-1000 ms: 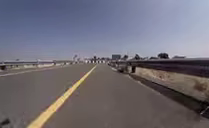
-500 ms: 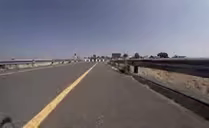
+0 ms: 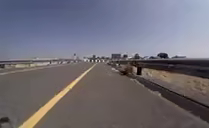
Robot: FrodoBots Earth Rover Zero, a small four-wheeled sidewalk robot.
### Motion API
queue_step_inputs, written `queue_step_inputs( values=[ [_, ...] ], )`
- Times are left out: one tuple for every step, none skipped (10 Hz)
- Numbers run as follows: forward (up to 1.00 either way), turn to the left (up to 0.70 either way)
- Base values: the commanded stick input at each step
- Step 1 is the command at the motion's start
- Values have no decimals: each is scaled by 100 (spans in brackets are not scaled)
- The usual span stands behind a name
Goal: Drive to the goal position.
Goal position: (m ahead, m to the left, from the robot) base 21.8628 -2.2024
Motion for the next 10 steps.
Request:
queue_step_inputs(
  values=[
    [100, 0],
    [100, 0],
    [100, 0],
    [100, 0],
    [100, 0],
    [100, 0],
    [100, 0],
    [100, 0],
    [100, 0],
    [100, 0]
  ],
)
